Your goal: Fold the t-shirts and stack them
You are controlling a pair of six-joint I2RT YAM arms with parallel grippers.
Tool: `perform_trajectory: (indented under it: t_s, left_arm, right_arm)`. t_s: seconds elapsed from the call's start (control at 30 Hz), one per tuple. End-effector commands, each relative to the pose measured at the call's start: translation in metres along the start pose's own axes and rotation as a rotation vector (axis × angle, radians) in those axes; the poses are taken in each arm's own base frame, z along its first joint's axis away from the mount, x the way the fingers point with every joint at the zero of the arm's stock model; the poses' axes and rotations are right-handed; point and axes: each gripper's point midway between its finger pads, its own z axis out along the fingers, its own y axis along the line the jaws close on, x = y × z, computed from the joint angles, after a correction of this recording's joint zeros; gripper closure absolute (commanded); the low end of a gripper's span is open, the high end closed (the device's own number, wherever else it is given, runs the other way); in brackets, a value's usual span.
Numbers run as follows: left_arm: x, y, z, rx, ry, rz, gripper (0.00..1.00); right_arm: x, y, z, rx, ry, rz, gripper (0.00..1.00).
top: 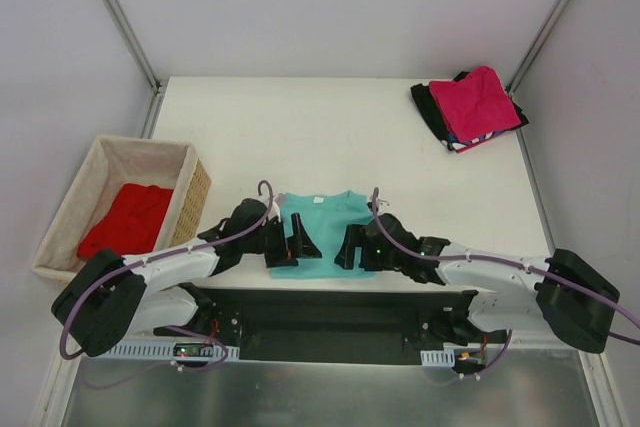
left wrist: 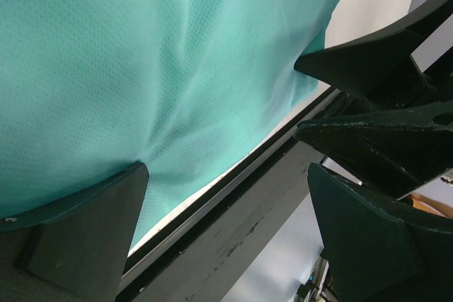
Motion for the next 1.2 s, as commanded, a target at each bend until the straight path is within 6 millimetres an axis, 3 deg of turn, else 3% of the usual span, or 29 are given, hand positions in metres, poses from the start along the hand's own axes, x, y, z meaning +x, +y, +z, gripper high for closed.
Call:
perform_trajectory:
  t_s: [0.0,0.33,0.5,0.6,0.63,0.7,0.77,0.8,0.87,0.93,0.97,1.03,1.07,1.1,1.13,1.17]
  left_arm:
    - [0.007,0.032,-0.001,-0.145,0.016,0.001,0.01]
    - [-0.002,0.029,-0.011,-0.178,-0.017,0.041,0.01]
    - [-0.013,0.006,-0.024,-0.137,-0.055,0.078,0.01]
    - [-0.022,-0.016,-0.037,-0.114,-0.071,0.116,0.01]
    - [-0.032,-0.034,-0.042,-0.083,-0.095,0.140,0.01]
    - [-0.037,-0.049,-0.051,-0.066,-0.109,0.165,0.01]
    - [-0.050,-0.073,-0.061,-0.027,-0.143,0.200,0.01]
    - [-0.053,-0.078,-0.064,-0.028,-0.150,0.215,0.01]
    - [-0.062,-0.092,-0.068,-0.016,-0.169,0.235,0.01]
    - [-0.067,-0.099,-0.071,-0.007,-0.179,0.244,0.01]
    - [-0.067,-0.099,-0.071,-0.007,-0.179,0.244,0.01]
    - [-0.066,-0.098,-0.070,-0.008,-0.176,0.243,0.01]
    - [-0.065,-0.097,-0.070,-0.013,-0.176,0.244,0.01]
    - [-0.065,-0.094,-0.070,-0.020,-0.176,0.241,0.01]
    - [-0.065,-0.092,-0.069,-0.024,-0.178,0.241,0.01]
    - [-0.065,-0.089,-0.069,-0.031,-0.178,0.243,0.01]
  right_arm:
    - [0.001,-0.001,0.002,0.049,0.010,-0.011,0.11]
    - [-0.002,0.005,0.003,0.043,0.004,-0.017,0.11]
    - [-0.017,0.007,-0.024,0.092,-0.038,-0.081,0.10]
    - [-0.044,0.016,-0.057,0.104,-0.107,-0.130,0.09]
    - [-0.058,0.019,-0.068,0.117,-0.154,-0.141,0.09]
    - [-0.087,0.029,-0.099,0.136,-0.217,-0.197,0.09]
    - [-0.112,0.022,-0.116,0.220,-0.282,-0.240,0.09]
    - [-0.137,0.021,-0.128,0.249,-0.341,-0.220,0.09]
    - [-0.161,0.006,-0.133,0.307,-0.362,-0.223,0.08]
    - [-0.201,-0.022,-0.142,0.408,-0.442,-0.189,0.08]
    - [-0.220,-0.048,-0.149,0.484,-0.471,-0.136,0.08]
    - [-0.248,-0.069,-0.152,0.567,-0.493,-0.129,0.07]
    - [-0.263,-0.093,-0.160,0.627,-0.510,-0.077,0.07]
    - [-0.269,-0.104,-0.147,0.627,-0.461,-0.054,0.06]
    - [-0.288,-0.107,-0.152,0.623,-0.495,-0.027,0.06]
    - [-0.300,-0.124,-0.156,0.660,-0.509,0.000,0.06]
